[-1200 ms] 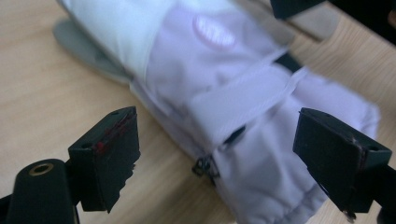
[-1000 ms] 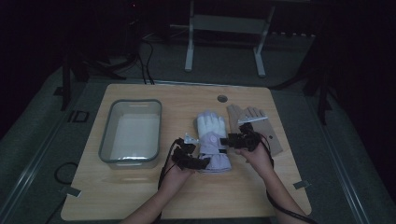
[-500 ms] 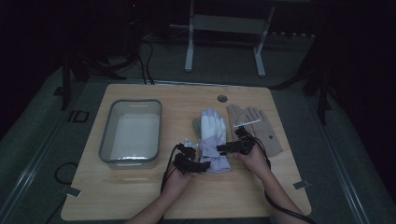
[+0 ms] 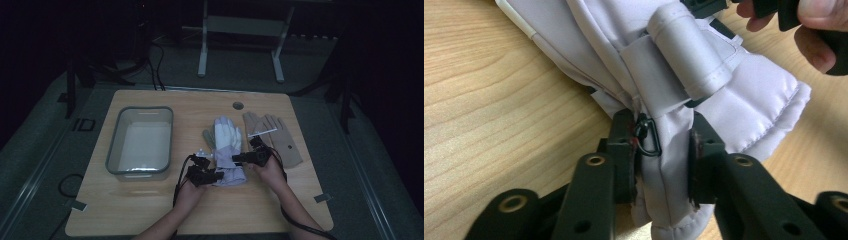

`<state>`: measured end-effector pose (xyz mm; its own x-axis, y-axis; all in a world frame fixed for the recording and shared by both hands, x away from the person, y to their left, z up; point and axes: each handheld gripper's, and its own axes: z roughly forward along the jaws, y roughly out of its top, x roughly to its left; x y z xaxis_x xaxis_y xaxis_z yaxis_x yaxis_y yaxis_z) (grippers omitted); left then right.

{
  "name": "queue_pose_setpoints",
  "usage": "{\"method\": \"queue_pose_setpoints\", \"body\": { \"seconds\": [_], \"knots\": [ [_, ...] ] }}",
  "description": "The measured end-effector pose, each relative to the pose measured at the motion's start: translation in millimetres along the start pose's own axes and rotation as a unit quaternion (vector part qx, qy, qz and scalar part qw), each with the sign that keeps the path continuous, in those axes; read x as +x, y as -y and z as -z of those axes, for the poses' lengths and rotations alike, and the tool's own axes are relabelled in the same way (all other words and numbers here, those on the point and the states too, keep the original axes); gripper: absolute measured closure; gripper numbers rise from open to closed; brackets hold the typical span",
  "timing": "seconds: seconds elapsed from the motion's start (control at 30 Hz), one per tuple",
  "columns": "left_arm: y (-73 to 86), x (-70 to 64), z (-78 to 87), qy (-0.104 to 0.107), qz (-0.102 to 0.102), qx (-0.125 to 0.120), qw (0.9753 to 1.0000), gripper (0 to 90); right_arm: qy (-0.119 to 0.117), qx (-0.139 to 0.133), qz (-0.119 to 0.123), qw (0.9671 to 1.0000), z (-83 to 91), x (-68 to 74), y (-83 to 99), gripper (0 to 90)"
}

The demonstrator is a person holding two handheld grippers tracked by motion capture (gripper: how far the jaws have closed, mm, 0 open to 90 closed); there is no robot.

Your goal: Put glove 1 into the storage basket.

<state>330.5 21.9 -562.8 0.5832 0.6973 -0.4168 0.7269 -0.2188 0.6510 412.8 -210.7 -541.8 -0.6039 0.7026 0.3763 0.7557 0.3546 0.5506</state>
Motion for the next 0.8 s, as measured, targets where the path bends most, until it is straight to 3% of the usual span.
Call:
{"method": "queue_pose_setpoints", "body": {
  "seconds": [0.4, 0.8],
  "knots": [
    [-9.6, 2.5, 13.4, 0.004, -0.017, 0.006, 0.9998, 72.8, 0.013, -0.016, 0.016, 0.9997, 8.3, 13.2, -6.7, 73.9],
    [-33.2, -4.0, 47.2, 0.001, -0.052, -0.004, 0.9986, 72.9, 0.009, -0.054, 0.042, 0.9976, 30.9, 34.6, -25.0, 74.1]
  ]
}}
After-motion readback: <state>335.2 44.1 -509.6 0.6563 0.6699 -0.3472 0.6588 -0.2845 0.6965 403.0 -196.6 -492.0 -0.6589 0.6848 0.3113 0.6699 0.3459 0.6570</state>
